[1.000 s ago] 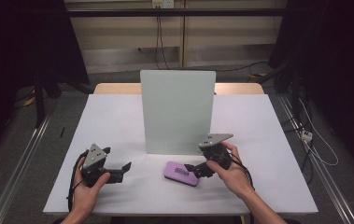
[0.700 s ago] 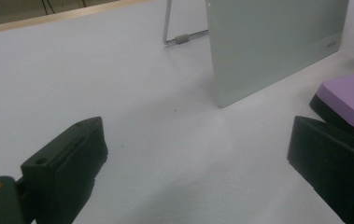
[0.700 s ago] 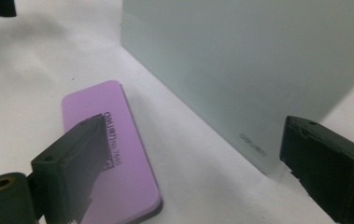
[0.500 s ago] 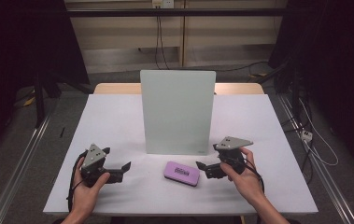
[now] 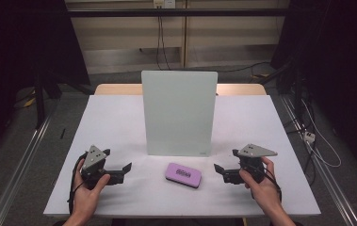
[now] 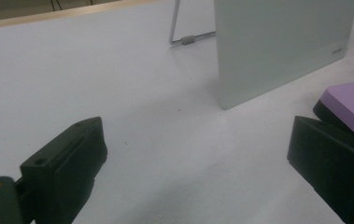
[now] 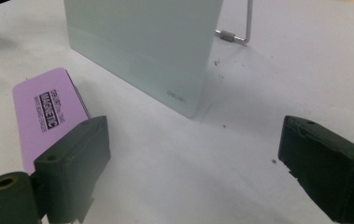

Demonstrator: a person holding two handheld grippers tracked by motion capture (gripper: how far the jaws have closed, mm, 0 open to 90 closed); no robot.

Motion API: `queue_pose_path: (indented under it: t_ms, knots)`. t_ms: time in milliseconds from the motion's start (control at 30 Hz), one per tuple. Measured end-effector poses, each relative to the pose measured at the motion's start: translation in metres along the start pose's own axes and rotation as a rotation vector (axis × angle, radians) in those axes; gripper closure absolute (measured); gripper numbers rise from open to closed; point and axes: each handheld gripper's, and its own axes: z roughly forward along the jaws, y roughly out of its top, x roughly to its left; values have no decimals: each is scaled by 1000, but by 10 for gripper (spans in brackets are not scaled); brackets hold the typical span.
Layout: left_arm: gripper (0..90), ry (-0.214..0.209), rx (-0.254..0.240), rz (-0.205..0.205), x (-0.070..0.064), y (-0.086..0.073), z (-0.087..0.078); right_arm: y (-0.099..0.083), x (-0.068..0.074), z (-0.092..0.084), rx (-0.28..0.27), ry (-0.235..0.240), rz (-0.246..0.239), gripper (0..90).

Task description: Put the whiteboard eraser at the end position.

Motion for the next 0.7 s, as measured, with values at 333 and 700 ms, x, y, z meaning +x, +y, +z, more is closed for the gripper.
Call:
queue_pose_path:
  t_ms: [333, 700]
  knots:
    - [45, 8, -12, -13, -1, 0, -1, -16, -12, -17, -27, -62, 33, 90]
    - [45, 12, -15, -11, 3, 1, -1, -31, -15, -24, -58, -100, 50, 81]
